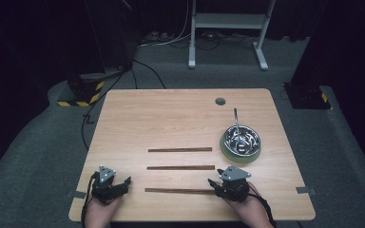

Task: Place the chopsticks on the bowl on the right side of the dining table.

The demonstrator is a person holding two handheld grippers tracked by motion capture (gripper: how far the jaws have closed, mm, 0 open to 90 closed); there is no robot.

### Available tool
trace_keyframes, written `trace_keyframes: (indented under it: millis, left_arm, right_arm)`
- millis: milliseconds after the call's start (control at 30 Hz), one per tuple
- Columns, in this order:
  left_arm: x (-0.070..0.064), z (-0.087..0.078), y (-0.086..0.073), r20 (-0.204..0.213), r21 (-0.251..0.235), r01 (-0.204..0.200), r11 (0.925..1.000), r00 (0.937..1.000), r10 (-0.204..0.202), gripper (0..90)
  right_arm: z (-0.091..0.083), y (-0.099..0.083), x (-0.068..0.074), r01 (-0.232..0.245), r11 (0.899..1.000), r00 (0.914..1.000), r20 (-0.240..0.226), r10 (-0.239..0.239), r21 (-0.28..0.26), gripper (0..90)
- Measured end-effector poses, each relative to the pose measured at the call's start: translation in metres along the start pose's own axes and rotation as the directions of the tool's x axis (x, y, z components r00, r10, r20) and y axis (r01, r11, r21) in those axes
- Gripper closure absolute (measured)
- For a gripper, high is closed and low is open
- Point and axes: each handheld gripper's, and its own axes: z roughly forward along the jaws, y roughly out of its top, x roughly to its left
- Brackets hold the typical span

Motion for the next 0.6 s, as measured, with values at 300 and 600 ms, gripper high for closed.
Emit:
trace_keyframes:
  millis: [300,600]
  left_arm:
    - [0.001,0.000,0.000,-0.002,0.004,-0.015,0.9999,0.9999,0.015,24.8]
    - [0.001,0.000,0.000,0.004,0.001,-0.012,0.9999,0.9999,0.012,24.6]
  right_arm:
    - [0.007,0.018,0.012,0.066,0.997,0.9963,-0.058,-0.064,0.038,48.9]
    - [0.013,0.029,0.033,0.147,0.988,0.9806,-0.138,-0.139,0.044,61.3]
